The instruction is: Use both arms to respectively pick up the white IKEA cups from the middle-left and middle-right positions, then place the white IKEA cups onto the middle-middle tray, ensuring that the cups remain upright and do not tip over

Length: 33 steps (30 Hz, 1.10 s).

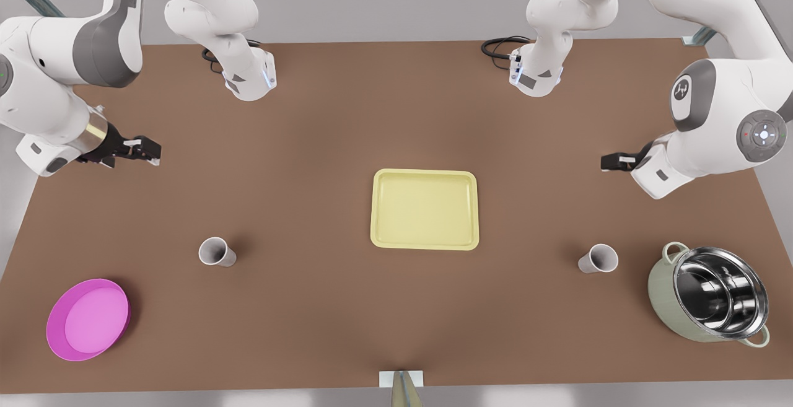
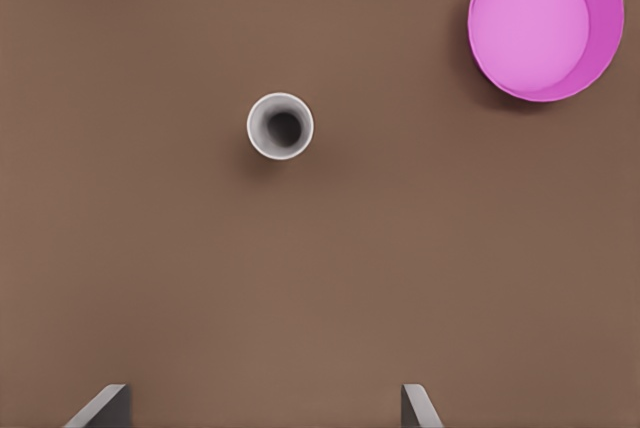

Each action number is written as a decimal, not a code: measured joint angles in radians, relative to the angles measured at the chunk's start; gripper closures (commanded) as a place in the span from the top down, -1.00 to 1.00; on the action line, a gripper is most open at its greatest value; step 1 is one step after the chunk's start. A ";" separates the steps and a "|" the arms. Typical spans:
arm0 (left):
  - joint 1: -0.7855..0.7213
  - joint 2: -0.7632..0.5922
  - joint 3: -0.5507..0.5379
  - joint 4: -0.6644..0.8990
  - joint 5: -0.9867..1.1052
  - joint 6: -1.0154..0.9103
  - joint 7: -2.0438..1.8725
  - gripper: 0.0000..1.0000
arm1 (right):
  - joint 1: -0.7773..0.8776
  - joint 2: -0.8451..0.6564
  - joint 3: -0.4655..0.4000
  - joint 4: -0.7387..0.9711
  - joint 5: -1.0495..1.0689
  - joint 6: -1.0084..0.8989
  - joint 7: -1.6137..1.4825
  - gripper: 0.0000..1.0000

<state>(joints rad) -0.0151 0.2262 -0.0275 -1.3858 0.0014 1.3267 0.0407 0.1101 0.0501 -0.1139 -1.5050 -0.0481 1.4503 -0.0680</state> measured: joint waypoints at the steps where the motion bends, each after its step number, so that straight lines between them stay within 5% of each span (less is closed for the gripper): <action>1: -0.001 0.000 0.000 0.001 0.000 0.006 0.001 1.00 | -0.002 0.001 0.000 -0.007 0.000 0.005 0.000 1.00; 5: -0.002 0.076 0.015 0.026 0.001 0.077 0.003 1.00 | -0.013 0.045 -0.001 -0.007 -0.003 0.029 0.002 1.00; 15: 0.134 0.467 0.048 0.125 -0.004 0.482 0.025 1.00 | -0.103 0.544 -0.004 0.146 0.063 0.227 -0.029 1.00; 29: 0.138 0.535 0.055 -0.016 -0.048 0.687 0.072 1.00 | -0.072 0.651 -0.001 -0.018 0.132 0.551 -0.059 0.92; 30: 0.137 0.536 0.055 -0.020 -0.047 0.689 0.074 0.23 | -0.073 0.655 -0.001 -0.021 0.133 0.563 -0.061 0.81; 31: 0.137 0.537 0.055 -0.022 -0.047 0.690 0.076 -0.09 | -0.073 0.658 -0.001 -0.022 0.134 0.574 -0.062 0.51; 33: 0.136 0.539 0.055 -0.024 -0.048 0.693 0.078 -0.28 | -0.072 0.662 -0.001 -0.021 0.137 0.590 -0.066 0.01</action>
<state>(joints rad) 0.1213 0.7657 0.0275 -1.4096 -0.0461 2.0196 0.1182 0.0382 0.7121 -0.1150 -1.5264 0.0884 2.0405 -0.1344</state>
